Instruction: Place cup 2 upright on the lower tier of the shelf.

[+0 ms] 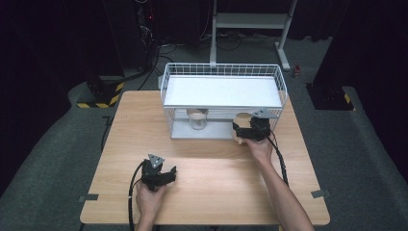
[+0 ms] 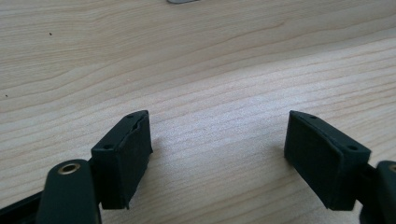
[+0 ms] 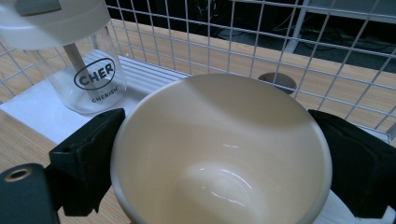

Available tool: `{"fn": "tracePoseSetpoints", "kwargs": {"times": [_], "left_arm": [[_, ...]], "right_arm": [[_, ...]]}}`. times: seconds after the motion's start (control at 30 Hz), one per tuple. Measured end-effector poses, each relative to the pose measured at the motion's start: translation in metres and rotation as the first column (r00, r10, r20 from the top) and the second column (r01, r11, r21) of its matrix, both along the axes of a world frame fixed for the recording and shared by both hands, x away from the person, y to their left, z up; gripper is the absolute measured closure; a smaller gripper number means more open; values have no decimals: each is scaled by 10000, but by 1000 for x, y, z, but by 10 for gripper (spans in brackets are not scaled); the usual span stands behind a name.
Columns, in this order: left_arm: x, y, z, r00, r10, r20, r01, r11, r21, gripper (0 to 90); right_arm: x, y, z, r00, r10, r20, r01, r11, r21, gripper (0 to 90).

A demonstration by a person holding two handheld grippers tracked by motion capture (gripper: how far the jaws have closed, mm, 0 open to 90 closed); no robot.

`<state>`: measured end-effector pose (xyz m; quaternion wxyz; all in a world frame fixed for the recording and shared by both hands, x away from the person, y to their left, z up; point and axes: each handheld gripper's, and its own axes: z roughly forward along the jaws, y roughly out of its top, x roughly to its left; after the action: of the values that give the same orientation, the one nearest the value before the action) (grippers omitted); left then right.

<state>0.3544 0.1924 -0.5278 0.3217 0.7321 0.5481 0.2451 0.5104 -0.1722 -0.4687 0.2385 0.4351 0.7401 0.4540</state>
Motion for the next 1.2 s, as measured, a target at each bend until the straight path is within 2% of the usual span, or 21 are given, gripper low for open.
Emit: {"fn": "tracePoseSetpoints", "kwargs": {"times": [0.7,0.8,1.2], "left_arm": [[0,0,0,10000,-1,1,1,10000,-2,234],[0,0,0,10000,2,0,-2,10000,-4,234],[0,0,0,10000,-4,10,4,10000,6,234]], "right_arm": [[-2,1,6,9993,-96,355,99,9999,-98,83],[-1,1,7,9992,-127,371,125,9999,58,83],[-4,-1,12,9984,-125,554,116,9998,158,83]]}}
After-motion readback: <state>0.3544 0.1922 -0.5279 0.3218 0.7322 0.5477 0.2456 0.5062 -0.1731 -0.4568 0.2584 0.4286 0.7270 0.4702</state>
